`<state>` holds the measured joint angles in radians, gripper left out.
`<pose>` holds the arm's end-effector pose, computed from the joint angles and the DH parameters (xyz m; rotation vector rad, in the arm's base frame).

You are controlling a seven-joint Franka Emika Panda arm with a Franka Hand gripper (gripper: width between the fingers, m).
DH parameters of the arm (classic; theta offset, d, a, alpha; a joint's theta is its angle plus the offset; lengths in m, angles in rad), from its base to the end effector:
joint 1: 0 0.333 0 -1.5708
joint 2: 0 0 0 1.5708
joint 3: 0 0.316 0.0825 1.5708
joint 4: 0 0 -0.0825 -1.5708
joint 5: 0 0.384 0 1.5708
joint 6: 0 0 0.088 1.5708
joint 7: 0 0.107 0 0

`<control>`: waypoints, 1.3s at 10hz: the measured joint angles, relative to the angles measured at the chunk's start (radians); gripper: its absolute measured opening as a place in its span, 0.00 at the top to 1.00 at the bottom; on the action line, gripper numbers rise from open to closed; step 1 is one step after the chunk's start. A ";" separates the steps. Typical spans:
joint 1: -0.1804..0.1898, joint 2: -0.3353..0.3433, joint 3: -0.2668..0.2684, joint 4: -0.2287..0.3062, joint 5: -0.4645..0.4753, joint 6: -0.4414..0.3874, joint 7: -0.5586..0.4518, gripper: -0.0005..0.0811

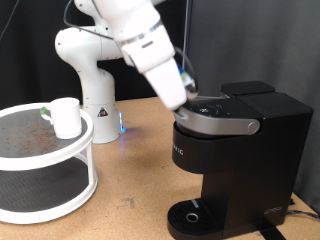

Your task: Make a cup of coffee with the keurig machine

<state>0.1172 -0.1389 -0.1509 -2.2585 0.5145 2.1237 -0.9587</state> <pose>0.5006 0.0040 0.4254 -2.5799 -0.8718 -0.3010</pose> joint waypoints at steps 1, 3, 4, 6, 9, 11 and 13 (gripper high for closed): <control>0.000 0.020 0.000 -0.017 0.012 0.033 -0.013 0.99; -0.003 0.047 -0.009 -0.023 0.062 0.065 -0.059 0.99; -0.005 0.048 -0.010 -0.023 0.079 0.065 -0.073 0.99; -0.005 0.049 -0.017 -0.023 0.110 0.056 -0.106 0.99; -0.006 0.043 -0.037 -0.028 0.171 0.015 -0.210 0.99; -0.006 0.012 -0.049 -0.043 0.169 -0.038 -0.231 0.99; -0.006 -0.026 -0.049 -0.065 0.169 -0.053 -0.226 0.99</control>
<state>0.1112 -0.1645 -0.1999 -2.3235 0.6834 2.0710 -1.1849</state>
